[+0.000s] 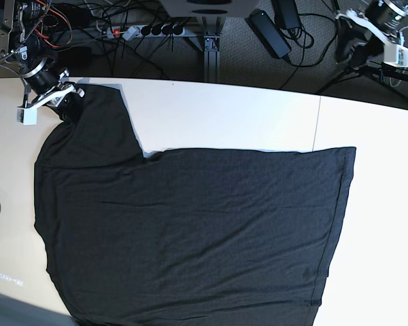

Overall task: Fold the T-shirt properly
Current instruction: 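Grasp the shirt's shoulder corners, one with each gripper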

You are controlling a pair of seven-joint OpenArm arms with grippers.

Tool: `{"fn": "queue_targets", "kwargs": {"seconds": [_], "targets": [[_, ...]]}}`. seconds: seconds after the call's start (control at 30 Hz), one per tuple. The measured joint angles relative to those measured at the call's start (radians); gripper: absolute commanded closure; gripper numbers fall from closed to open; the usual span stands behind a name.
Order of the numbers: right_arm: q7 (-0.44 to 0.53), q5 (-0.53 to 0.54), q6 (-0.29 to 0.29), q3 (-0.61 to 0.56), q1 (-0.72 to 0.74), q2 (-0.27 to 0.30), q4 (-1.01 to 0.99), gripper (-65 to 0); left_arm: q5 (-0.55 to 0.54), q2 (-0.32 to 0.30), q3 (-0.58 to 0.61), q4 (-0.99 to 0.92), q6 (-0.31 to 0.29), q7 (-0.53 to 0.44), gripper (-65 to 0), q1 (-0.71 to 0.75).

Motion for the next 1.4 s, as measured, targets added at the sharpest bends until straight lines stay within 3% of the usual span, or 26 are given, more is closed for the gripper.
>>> {"fn": "queue_targets", "kwargs": {"seconds": [0.1,0.3,0.33,0.5,0.67,0.87,1.07,1.2,1.4], "targets": [[0.0,-0.002,0.0,-0.001,0.001,0.0,0.0,0.0,-0.029,-0.023,-0.06,0.0,-0.002,0.018,-31.2,-0.045],[0.001,-0.003,0.0,-0.002,0.003,-0.002,0.0,0.0,0.006,-0.132,-0.085,0.001,-0.006,0.027,-31.2,-0.123],[0.001,-0.003,0.0,-0.002,0.002,-0.002,0.0,0.0,0.009,-0.147,-0.085,0.0,0.004,0.027,-31.2,-0.141],[0.001,-0.003,0.0,-0.002,0.003,-0.002,0.0,0.0,0.064,-0.217,-0.084,-0.053,0.161,0.016,-31.2,-0.232],[0.0,-0.003,0.0,-0.002,0.002,-0.002,0.0,0.0,0.002,-0.286,-0.065,-0.182,0.169,0.042,-31.2,-0.35],[0.002,-0.018,0.0,-0.002,0.003,-0.002,0.0,0.0,-0.024,-0.315,0.071,-0.412,0.166,0.063,-31.2,-0.517],[0.003,-0.026,0.0,-0.002,0.002,-0.002,0.001,0.0,-0.146,-0.314,0.196,-0.606,0.09,0.125,-31.2,-0.673],[0.007,-0.049,0.0,-0.002,0.002,-0.002,0.002,0.0,-0.207,-0.319,0.234,-0.652,0.037,0.159,-31.2,-0.721],[0.007,-0.051,0.001,-0.002,0.003,-0.002,0.002,0.0,-0.243,-0.319,0.354,-0.653,0.007,0.142,-31.2,-0.748]]}}
